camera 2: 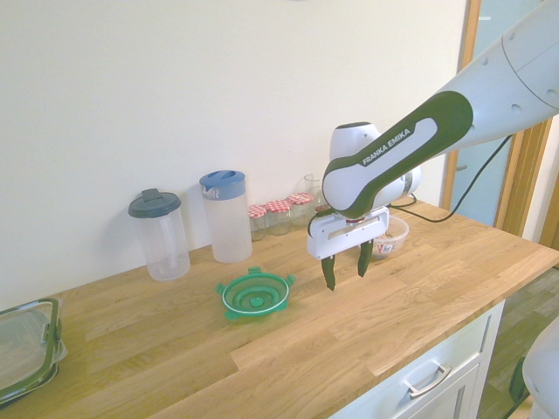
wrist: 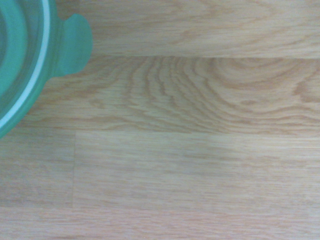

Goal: Cover the lid of food container

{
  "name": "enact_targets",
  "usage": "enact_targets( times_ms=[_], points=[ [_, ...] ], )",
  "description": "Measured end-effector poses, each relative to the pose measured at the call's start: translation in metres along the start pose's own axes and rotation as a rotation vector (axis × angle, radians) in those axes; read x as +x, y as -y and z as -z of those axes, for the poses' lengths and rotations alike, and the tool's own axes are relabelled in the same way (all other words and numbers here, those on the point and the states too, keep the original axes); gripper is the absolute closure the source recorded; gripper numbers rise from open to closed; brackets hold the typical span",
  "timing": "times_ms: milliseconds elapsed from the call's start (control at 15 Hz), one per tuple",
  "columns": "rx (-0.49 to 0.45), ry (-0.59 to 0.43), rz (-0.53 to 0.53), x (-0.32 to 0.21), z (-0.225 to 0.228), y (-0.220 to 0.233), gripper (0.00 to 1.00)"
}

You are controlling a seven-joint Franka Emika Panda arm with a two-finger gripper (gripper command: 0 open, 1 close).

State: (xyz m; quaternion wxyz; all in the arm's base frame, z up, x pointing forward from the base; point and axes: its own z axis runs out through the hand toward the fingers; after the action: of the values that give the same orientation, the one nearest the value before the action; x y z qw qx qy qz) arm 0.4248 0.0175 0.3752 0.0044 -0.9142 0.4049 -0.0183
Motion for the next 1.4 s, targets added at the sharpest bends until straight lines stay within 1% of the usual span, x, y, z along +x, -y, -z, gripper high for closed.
enact_targets(
  times_ms=[133, 267, 333, 533, 733, 867, 1000, 1200, 1400],
  points=[
    [0.004, -0.001, -0.002, 0.000, 0.000, 0.000, 0.00],
    [0.071, 0.029, -0.021, 0.003, 0.009, 0.006, 0.00],
    [0.118, 0.057, -0.011, 0.006, 0.015, 0.009, 0.00],
    [0.269, 0.181, 0.031, 0.023, 0.020, 0.016, 0.00],
    [0.389, 0.337, 0.060, 0.049, 0.003, 0.023, 0.00],
    [0.445, 0.410, 0.074, 0.063, -0.013, 0.030, 0.00],
    [0.463, 0.442, 0.082, 0.074, -0.025, 0.037, 0.00],
    [0.484, 0.459, 0.075, 0.085, -0.034, 0.048, 0.00],
    [0.479, 0.477, 0.076, 0.085, -0.050, 0.067, 0.00]
  ],
)
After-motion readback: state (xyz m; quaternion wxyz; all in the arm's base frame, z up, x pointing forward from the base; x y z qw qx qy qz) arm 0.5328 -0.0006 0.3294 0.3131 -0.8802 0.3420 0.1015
